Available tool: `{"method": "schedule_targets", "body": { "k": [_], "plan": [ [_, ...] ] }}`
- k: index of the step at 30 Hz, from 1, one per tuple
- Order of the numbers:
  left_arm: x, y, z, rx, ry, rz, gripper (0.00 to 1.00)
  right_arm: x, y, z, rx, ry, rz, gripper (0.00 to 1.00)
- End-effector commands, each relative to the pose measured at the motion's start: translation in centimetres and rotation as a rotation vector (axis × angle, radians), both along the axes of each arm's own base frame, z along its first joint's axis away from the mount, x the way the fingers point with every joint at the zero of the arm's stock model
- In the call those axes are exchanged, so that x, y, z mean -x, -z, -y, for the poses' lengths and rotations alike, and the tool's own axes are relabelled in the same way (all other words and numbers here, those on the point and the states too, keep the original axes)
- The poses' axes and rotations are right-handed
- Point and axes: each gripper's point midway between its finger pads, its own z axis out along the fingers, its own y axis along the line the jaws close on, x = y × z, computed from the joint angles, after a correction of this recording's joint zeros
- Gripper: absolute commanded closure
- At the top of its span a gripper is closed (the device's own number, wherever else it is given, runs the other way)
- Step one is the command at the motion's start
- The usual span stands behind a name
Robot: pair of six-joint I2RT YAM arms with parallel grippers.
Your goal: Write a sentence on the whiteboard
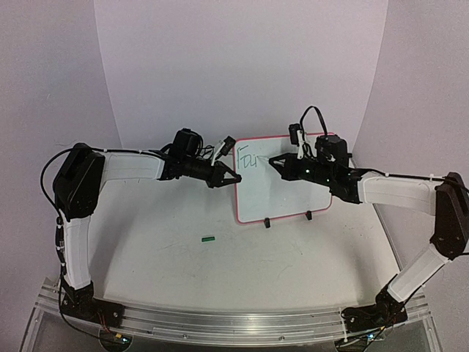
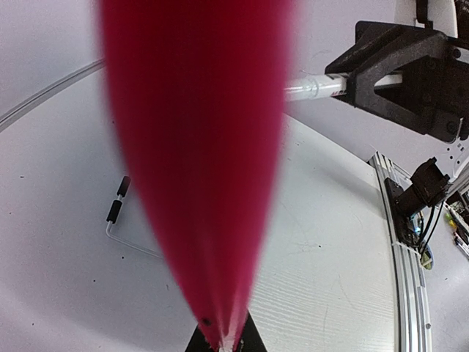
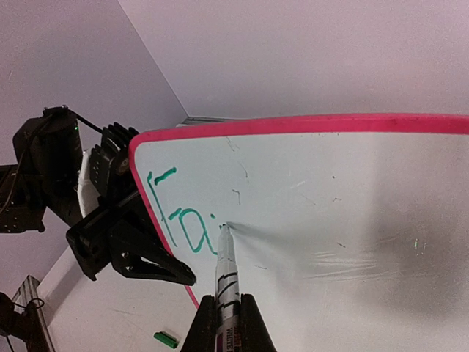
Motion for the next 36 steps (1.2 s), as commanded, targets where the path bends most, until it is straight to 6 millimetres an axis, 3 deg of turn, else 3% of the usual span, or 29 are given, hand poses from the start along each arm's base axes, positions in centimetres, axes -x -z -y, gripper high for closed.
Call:
{"method": "schedule_targets", "body": {
  "k": [1, 16, 24, 30, 36],
  "plan": [
    [3.4, 5.8, 0.2, -0.144, 0.057, -0.163, 1.0, -1.0, -1.0, 0.0, -0.011, 0.028, 0.03, 1.0],
    [3.5, 5.8, 0.2, -0.144, 0.058, -0.163, 1.0, -0.9, -1.7, 2.2, -0.001, 0.132, 0.056, 1.0],
    [3.4, 5.6, 0.2, -0.142, 0.057, -0.16, 1.0, -0.3, -2.1, 2.1, -0.012, 0.107, 0.059, 1.0],
    [3.4, 5.6, 0.2, -0.143, 0.056, -0.159, 1.0, 1.4, -4.3, 1.1, -0.057, 0.007, 0.093, 1.0],
    [3.4, 5.6, 0.2, -0.143, 0.057, -0.162, 1.0, 0.2, -4.7, 0.6, -0.057, 0.019, 0.099, 1.0]
  ]
}}
